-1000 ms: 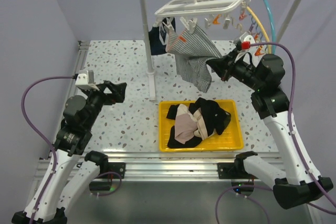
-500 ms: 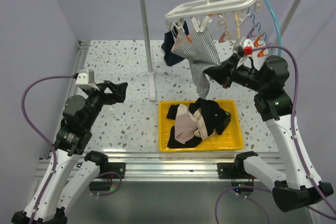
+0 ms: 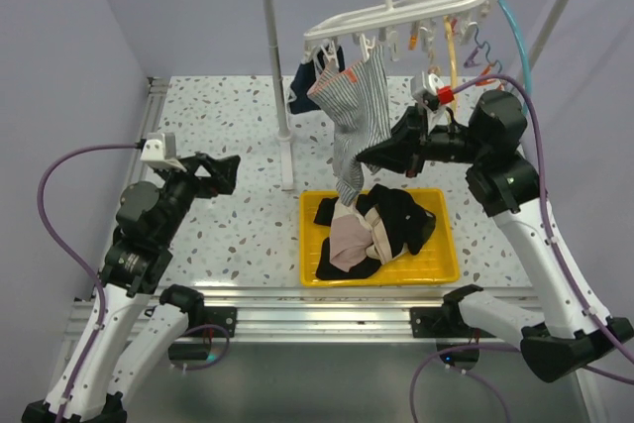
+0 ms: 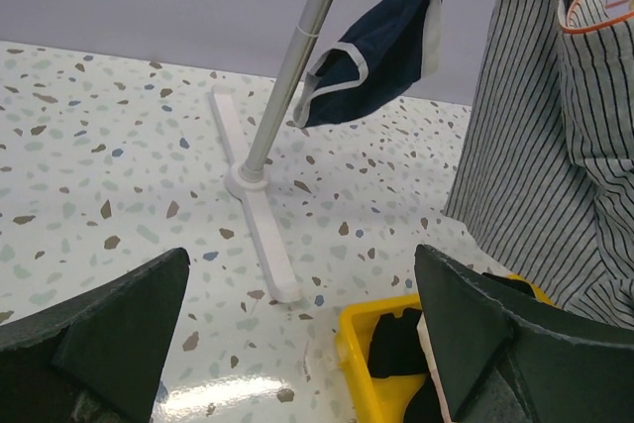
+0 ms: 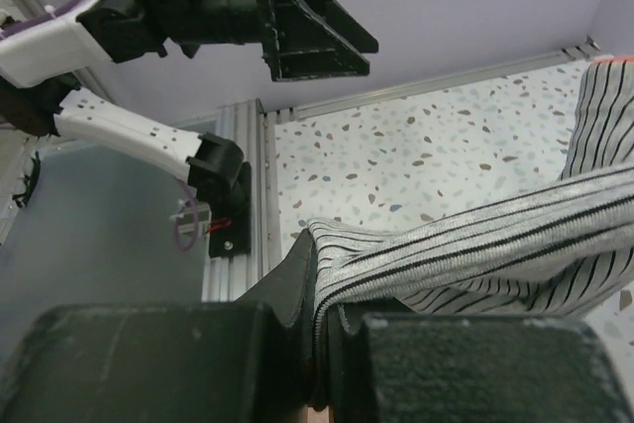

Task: Remove the underwear clipped to the hanger
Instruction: Adjust the underwear on the hanger.

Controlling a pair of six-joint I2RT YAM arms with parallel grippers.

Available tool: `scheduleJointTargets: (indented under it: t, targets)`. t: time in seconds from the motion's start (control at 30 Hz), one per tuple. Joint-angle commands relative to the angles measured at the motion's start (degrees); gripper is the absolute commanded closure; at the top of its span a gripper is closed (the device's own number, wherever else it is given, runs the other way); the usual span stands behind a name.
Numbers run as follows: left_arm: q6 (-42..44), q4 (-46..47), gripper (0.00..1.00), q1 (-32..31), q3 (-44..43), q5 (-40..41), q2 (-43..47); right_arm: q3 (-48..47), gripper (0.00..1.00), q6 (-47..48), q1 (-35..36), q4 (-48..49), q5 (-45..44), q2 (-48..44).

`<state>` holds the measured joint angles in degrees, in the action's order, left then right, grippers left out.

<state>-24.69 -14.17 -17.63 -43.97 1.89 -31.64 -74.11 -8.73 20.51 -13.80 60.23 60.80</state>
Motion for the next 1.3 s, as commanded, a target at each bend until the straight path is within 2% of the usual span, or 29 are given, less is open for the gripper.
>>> scheduleJointTargets:
  t: [0.0,0.23,0.53,0.63,0.83,0.97,1.1,1.17,1.27]
  targets:
    - [0.8,3.5,0.0,0.5,-2.9,-0.4,-0.4,-6.3,1.0,1.8,0.9,-1.9,5.6,1.2]
    - [1.9,4.9,0.0,0.5,-3.0,-1.2,-0.9,-11.9,1.0,6.7,0.9,-9.0,8.1,-0.1]
    - [4.0,10.5,0.0,0.5,-2.4,-5.4,-4.7,-12.5,1.0,4.9,-0.6,-7.1,5.3,-2.3]
    - [6.6,16.4,0.0,0.5,-1.6,-7.8,-6.9,-11.2,1.0,3.3,-0.6,-5.3,3.1,-1.8]
    - [16.8,33.6,0.0,0.5,-0.7,-16.5,-15.3,-9.9,1.0,8.5,-0.8,-9.7,-2.7,1.0]
    - [27.4,45.0,0.0,0.5,-4.6,-25.2,-24.0,-8.3,1.0,12.0,-1.2,-11.0,-4.1,2.0]
    - [35.7,47.9,0.07,0.5,-12.4,-32.6,-32.9,-7.5,1.0,13.6,-1.3,-11.9,-4.9,2.2]
    - [41.1,48.5,0.15,0.4,-17.0,-36.5,-38.1,-7.0,1.0,14.1,-1.3,-12.3,-4.9,2.2]
    - [45.4,49.7,0.21,0.5,-22.3,-37.5,-44.0,-6.3,1.0,14.2,-1.3,-12.4,-4.9,2.2]
